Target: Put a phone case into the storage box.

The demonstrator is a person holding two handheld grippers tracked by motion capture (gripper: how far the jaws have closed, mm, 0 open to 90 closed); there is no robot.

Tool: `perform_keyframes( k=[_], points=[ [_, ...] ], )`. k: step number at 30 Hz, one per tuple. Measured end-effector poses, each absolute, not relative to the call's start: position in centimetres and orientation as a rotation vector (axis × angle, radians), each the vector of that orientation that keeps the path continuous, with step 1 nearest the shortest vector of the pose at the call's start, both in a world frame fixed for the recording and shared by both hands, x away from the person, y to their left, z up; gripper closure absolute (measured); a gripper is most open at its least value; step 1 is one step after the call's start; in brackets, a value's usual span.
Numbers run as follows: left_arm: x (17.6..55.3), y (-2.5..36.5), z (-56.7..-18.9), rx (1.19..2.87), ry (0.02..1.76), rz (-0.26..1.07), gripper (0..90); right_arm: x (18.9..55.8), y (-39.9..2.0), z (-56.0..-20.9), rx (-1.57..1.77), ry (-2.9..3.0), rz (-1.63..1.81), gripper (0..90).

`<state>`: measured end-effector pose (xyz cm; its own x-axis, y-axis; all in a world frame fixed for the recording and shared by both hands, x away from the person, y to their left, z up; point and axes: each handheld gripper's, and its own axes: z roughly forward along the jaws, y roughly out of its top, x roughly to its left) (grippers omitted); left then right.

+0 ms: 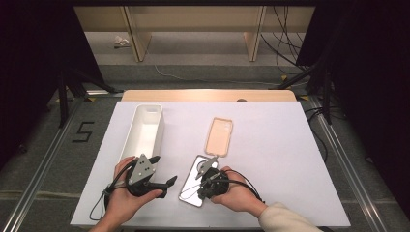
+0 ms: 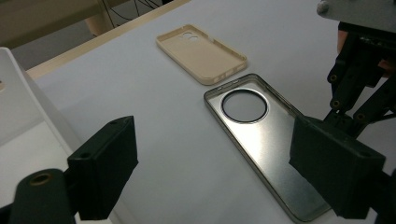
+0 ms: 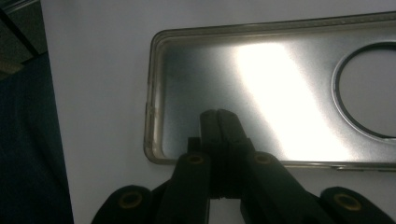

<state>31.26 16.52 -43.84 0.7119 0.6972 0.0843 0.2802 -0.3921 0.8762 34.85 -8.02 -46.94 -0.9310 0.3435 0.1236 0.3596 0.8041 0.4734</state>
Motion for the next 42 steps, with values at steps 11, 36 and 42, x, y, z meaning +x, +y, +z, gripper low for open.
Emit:
perform_keyframes(
  k=[11, 36, 42],
  points=[
    [31.2, 16.5, -43.8, 1.979, 0.746, 0.561, 14.6, 35.0, -9.0, -46.8, -0.573, -2.954, -0.752, 90.0],
    [31.2, 16.4, -43.8, 1.981, 0.743, 0.557, 14.7, 35.2, -10.1, -46.5, -0.562, -2.969, -0.691, 88.9],
    [31.2, 16.4, -43.8, 1.982, 0.741, 0.556, 14.7, 35.0, -10.1, -45.3, -0.495, -3.006, -0.769, 74.0]
  ],
)
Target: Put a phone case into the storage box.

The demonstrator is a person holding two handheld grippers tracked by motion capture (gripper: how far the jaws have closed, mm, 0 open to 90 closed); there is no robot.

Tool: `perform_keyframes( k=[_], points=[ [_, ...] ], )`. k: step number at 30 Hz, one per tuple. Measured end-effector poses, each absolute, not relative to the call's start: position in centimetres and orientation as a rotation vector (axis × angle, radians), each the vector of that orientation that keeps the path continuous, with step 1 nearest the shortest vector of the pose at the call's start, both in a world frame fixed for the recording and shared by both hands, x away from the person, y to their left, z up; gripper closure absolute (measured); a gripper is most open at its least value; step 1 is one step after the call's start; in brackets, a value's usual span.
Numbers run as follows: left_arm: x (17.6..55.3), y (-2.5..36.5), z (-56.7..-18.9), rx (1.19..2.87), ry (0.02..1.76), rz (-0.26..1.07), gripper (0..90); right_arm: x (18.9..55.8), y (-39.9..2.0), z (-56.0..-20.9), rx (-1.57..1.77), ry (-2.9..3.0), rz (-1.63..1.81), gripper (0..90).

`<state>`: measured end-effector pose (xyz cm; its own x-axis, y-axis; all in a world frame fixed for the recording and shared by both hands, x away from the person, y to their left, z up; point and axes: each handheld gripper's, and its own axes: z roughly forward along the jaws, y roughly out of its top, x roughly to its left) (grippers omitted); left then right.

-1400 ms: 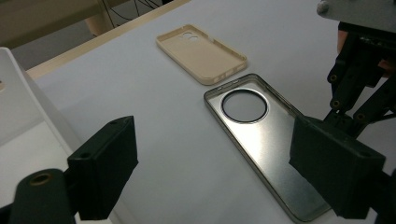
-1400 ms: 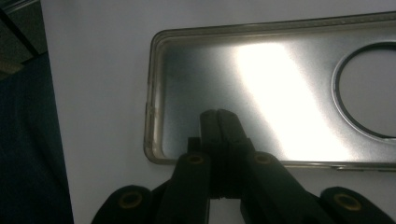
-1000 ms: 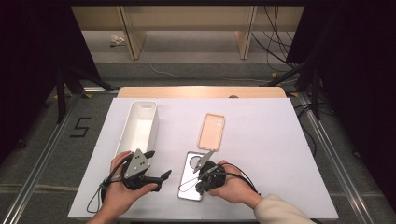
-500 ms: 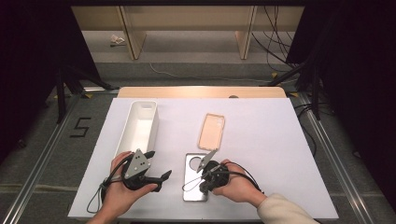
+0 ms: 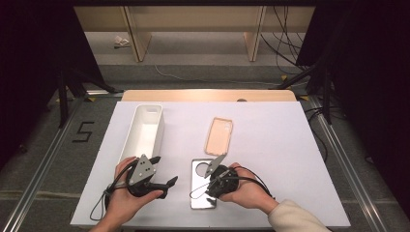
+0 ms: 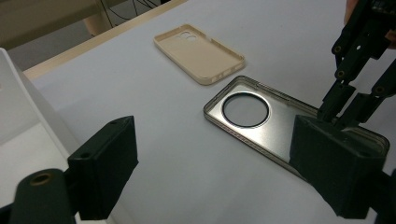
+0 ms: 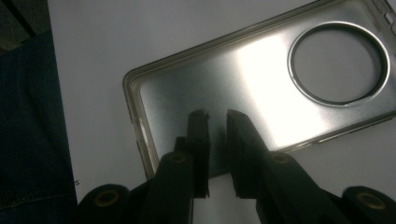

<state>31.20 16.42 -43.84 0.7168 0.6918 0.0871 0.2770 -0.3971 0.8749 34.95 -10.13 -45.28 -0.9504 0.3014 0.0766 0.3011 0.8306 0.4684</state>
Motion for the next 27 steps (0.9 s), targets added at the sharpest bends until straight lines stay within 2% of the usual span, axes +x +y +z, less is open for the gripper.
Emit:
perform_keyframes(
  k=[4, 5, 7, 8, 10, 14, 27],
  points=[
    [31.2, 16.4, -43.8, 1.983, 0.74, 0.557, 14.7, 34.9, -10.1, -44.7, 0.473, 2.952, 0.784, 55.4],
    [31.2, 16.4, -43.8, 1.983, 0.74, 0.557, 14.7, 34.9, -10.1, -44.7, 0.473, 2.952, 0.784, 55.4],
    [31.2, 16.4, -43.8, 1.982, 0.74, 0.557, 14.7, 35.0, -10.2, -44.5, 0.49, 2.936, 0.8, 45.6],
    [31.2, 16.4, -43.9, 1.984, 0.74, 0.556, 14.7, 35.2, -10.3, -44.4, 0.512, 2.93, 0.82, 37.8],
    [31.2, 16.4, -43.9, 1.985, 0.74, 0.556, 14.7, 35.3, -10.4, -44.3, 0.515, 2.932, 0.828, 34.3],
    [31.1, 16.4, -43.8, 1.982, 0.741, 0.557, 14.7, 35.2, -10.3, -44.3, 0.491, 2.947, 0.816, 30.3],
    [31.2, 16.3, -43.9, 1.988, 0.739, 0.556, 14.8, 34.7, -9.6, -44.1, 0.341, 2.988, 0.685, 27.5]
  ],
)
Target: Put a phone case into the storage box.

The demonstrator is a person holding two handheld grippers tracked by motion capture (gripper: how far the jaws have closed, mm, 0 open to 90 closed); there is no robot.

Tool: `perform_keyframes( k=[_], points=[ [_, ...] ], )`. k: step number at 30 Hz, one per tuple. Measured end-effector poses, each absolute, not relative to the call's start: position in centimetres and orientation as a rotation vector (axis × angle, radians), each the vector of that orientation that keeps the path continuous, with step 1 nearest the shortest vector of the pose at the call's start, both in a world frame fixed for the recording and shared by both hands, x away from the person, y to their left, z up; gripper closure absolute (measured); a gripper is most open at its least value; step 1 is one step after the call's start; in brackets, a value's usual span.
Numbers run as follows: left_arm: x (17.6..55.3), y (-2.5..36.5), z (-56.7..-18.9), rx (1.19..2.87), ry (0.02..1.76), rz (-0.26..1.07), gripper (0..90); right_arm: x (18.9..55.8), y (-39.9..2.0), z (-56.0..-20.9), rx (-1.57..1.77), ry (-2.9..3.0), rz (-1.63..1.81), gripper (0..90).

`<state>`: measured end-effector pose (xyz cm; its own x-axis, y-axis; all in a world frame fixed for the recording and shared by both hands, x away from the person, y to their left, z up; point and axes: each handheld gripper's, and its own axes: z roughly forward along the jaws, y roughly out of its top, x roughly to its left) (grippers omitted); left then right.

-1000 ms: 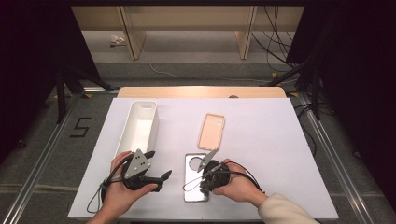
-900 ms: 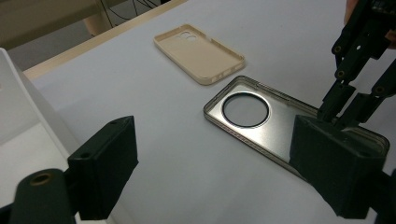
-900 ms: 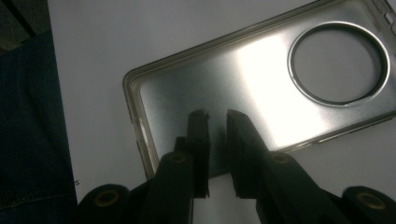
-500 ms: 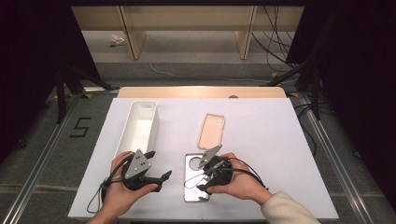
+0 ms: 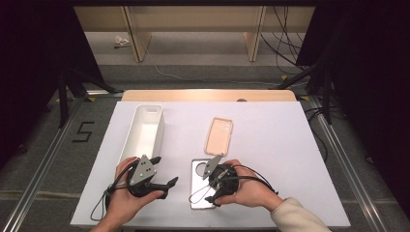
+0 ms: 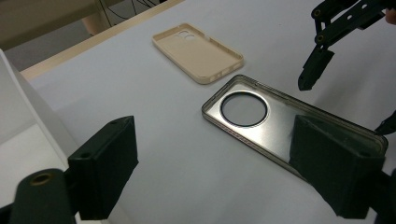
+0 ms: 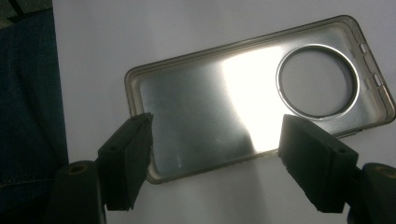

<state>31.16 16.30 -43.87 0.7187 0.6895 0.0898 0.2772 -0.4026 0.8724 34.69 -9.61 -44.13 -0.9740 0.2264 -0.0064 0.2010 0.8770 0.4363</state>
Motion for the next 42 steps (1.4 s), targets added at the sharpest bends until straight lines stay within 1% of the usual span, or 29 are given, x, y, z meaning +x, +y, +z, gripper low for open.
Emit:
perform_keyframes(
  k=[18, 25, 26, 35, 42],
  points=[
    [31.2, 16.2, -43.9, 1.987, 0.736, 0.55, 14.8, 33.3, -7.5, -45.0, 0.163, 3.044, 0.505, 30.2],
    [31.2, 16.1, -43.9, 1.988, 0.735, 0.55, 14.8, 32.8, -6.4, -45.6, 0.089, 3.046, 0.421, 34.9],
    [31.2, 16.1, -43.9, 1.988, 0.735, 0.549, 14.8, 32.7, -6.3, -45.7, 0.079, 3.05, 0.404, 36.9],
    [31.2, 16.1, -44.0, 1.989, 0.734, 0.547, 14.8, 32.6, -5.9, -45.9, 0.047, 3.051, 0.36, 40.5],
    [31.2, 16.0, -44.0, 1.991, 0.732, 0.545, 14.8, 32.4, -5.7, -45.9, 0.029, 3.054, 0.342, 46.7]
  ],
)
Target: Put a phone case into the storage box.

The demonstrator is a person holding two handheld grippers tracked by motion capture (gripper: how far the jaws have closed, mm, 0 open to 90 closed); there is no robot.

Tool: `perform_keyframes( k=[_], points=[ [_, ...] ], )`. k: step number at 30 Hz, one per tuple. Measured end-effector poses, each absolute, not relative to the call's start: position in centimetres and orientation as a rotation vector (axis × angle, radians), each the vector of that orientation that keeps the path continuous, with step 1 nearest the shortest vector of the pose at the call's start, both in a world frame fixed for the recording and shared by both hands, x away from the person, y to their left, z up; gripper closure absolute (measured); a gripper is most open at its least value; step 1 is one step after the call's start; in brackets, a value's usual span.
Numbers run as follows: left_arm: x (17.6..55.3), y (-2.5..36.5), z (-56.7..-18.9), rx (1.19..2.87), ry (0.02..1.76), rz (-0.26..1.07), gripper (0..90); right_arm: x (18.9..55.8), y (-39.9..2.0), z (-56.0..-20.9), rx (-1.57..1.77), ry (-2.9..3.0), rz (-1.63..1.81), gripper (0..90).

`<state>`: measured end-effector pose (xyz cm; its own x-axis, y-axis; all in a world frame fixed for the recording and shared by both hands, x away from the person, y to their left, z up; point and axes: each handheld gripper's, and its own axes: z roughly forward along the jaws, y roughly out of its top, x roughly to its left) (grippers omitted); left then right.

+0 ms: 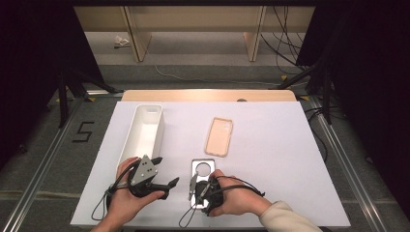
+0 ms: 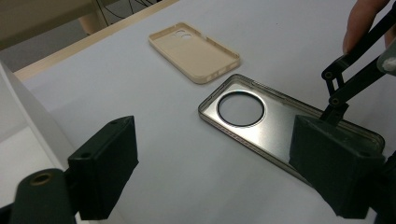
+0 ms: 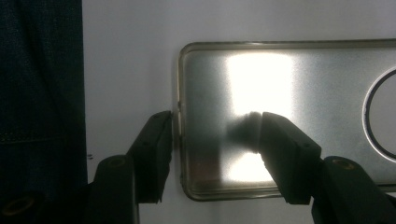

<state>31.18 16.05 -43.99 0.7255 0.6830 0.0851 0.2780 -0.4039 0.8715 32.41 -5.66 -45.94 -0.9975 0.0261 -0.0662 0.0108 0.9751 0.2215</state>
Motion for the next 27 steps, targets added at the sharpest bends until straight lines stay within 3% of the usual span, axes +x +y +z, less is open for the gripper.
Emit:
perform_keyframes(
  k=[16, 27],
  points=[
    [31.2, 16.0, -44.0, 1.993, 0.731, 0.544, 14.8, 31.5, -4.8, -45.7, -0.102, 3.041, 0.256, 63.4],
    [31.2, 16.0, -44.1, 1.996, 0.728, 0.54, 14.8, 30.9, -4.4, -45.7, -0.146, 3.018, 0.209, 69.8]
  ],
)
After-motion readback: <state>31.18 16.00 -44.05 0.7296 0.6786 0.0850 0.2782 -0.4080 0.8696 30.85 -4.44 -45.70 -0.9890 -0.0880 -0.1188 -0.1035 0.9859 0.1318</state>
